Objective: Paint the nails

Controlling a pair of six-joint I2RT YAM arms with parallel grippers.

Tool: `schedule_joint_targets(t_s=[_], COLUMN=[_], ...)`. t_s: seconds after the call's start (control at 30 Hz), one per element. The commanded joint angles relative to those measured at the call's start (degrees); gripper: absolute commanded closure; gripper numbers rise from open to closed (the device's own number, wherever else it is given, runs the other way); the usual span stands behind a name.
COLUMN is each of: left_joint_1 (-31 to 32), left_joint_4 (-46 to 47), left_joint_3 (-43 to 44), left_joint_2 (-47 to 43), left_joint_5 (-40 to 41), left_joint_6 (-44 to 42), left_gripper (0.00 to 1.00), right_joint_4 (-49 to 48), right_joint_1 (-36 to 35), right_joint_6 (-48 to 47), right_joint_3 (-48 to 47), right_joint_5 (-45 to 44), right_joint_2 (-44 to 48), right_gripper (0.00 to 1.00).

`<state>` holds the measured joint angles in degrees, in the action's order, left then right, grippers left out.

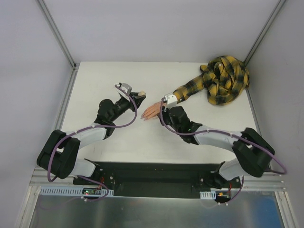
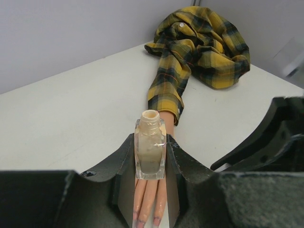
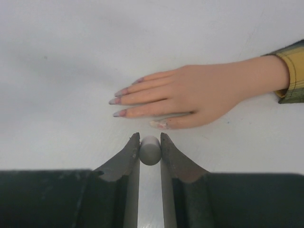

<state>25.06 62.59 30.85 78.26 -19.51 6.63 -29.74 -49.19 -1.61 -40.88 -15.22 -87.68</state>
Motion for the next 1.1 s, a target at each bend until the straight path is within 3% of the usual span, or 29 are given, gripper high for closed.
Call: schedule_joint_targets(t_s=[0.0,0.23,0.43,0.5,0.63,0.7,0.83,0.93,1.07], left_joint_1=[-0.1,3.5,10.0,12.2,14.5,15.2,20.5,23.0,23.1], left_joint_4=[0.6,-10.5,-22.0,-31.1,-40.3,-41.0,-42.6,-45.2,-60.6], left_joint_3=[3.2,4.7,0.9,1.5,1.9,0.4,-2.8,-0.9,7.2], left_joint_2=[-1.0,-5.2,-17.8,-23.4,-33.4,-36.0,-40.8,-40.4,-37.2], left_joint_5=[-7.5,-18.5,-16.8,-14.5,-12.4,-12.9,-6.4,-5.4,-9.5], left_joint_6=[0.9,4.2,4.0,2.2,-0.5,-2.6,-6.1,-10.2,-16.5], left_gripper=[1.0,1.0,1.0,1.0,1.0,1.0,1.0,1.0,1.0], right_joint_4=[12.1,43.6,60.7,66.4,70.9,70.5,69.1,67.8,67.1], right_joint_1=[-2.2,-2.9,-4.0,-4.4,-4.9,-5.0,-5.7,-6.6,-7.7], right_joint_6=[2.9,6.3,6.4,6.8,7.7,8.0,8.5,8.5,8.0], right_joint_3=[-1.4,-3.9,-7.3,-9.3,-14.2,-15.8,-21.2,-26.8,-33.0], right_joint_5=[-1.8,1.4,4.5,4.9,6.4,9.2,14.2,17.9,20.8], right_joint_2=[12.8,28.2,38.8,40.6,44.2,44.4,42.4,40.0,36.5], right_gripper=[1.0,1.0,1.0,1.0,1.0,1.0,1.0,1.0,1.0])
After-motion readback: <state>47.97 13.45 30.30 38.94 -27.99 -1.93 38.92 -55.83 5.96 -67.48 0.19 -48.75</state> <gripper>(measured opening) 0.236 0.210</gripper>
